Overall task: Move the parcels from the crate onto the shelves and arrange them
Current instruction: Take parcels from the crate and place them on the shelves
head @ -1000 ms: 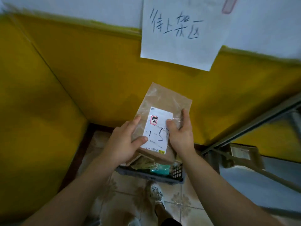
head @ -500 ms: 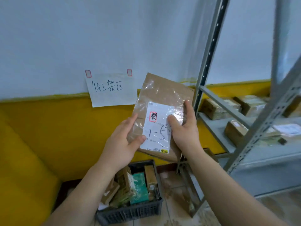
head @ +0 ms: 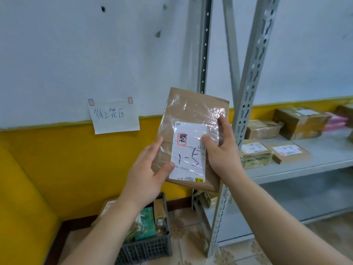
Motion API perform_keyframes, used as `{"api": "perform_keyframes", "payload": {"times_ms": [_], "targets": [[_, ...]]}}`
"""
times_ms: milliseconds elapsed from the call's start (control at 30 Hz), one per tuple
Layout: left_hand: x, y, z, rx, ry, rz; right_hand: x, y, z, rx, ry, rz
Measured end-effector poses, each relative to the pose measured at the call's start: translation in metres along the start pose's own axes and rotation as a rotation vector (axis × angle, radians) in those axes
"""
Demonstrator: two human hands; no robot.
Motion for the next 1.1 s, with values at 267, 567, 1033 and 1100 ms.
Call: {"api": "perform_keyframes", "payload": {"times_ms": [267, 567, 1033, 1100], "targets": [[0.021, 0.031, -0.012, 0.048, -0.126, -0.099, 0.058, 0.002, 0.048, -0.036, 0.15, -0.058], [0.037, 0.112, -0.103, 0.193, -0.346, -0.209, 0.116, 0.02, 0.185, 0.073, 0.451, -0.136], [0.035, 0.32, -0.324, 0.299, -0.525, -0.402, 0.151, 0.051, 0.476, 0.123, 0.727, -0.128], [0.035, 0.346, -0.354, 0.297, -0.553, -0.427, 0.152, 0.06, 0.513, 0.122, 0.762, -0.153]]}}
Point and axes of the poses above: each hand's wrist, its own x-axis away from the middle knuckle, its own z-axis out of the back of the hand, y = z × x, the point moved 5 cm from there along -x, towards the middle knuckle, and after that the axes turned 12 degrees about -z, right-handed, at the moved point
